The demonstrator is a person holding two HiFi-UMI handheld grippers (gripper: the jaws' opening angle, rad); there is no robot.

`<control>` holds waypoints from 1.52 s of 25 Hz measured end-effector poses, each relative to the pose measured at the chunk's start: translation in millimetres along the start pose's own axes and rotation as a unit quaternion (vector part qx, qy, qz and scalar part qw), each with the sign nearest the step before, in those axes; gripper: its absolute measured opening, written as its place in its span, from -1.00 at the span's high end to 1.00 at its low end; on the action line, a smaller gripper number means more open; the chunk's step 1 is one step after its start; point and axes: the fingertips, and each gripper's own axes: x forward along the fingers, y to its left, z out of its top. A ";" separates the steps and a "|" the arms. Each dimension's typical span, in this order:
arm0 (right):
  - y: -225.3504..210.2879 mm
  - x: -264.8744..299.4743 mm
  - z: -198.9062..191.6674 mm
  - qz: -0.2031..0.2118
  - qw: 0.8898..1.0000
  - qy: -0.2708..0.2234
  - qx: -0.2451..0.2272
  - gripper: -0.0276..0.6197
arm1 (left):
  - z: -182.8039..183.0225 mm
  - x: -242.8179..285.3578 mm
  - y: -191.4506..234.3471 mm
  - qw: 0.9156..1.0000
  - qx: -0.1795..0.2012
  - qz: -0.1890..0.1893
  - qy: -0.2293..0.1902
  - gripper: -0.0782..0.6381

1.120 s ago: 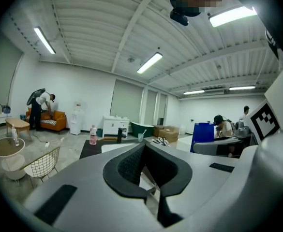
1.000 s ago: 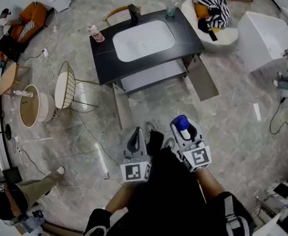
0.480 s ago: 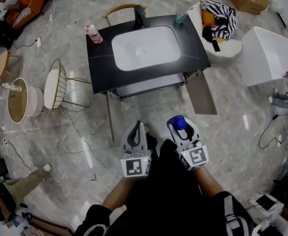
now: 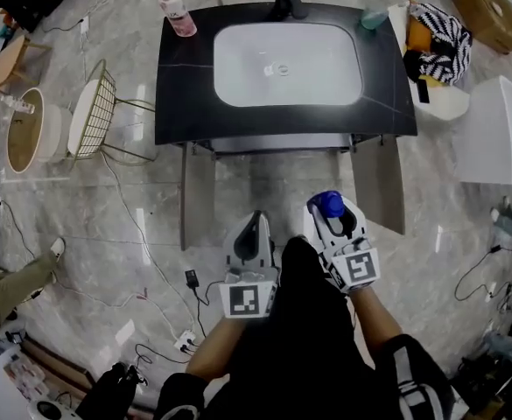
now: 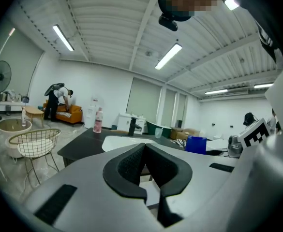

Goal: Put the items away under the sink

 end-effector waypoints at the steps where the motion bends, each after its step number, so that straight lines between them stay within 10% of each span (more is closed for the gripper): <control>1: -3.7 9.1 -15.1 0.001 1.000 0.001 0.000 0.40 | -14.5 7.1 3.5 1.000 -0.003 0.002 0.000 0.74; 22: -102.1 138.4 -301.7 -0.007 0.999 -0.051 -0.007 0.40 | -323.5 118.9 61.9 0.999 0.018 -0.012 -0.035 0.74; 38: -122.3 172.0 -356.4 0.001 0.999 -0.043 -0.015 0.40 | -334.1 119.1 46.9 0.996 0.034 -0.019 -0.076 0.74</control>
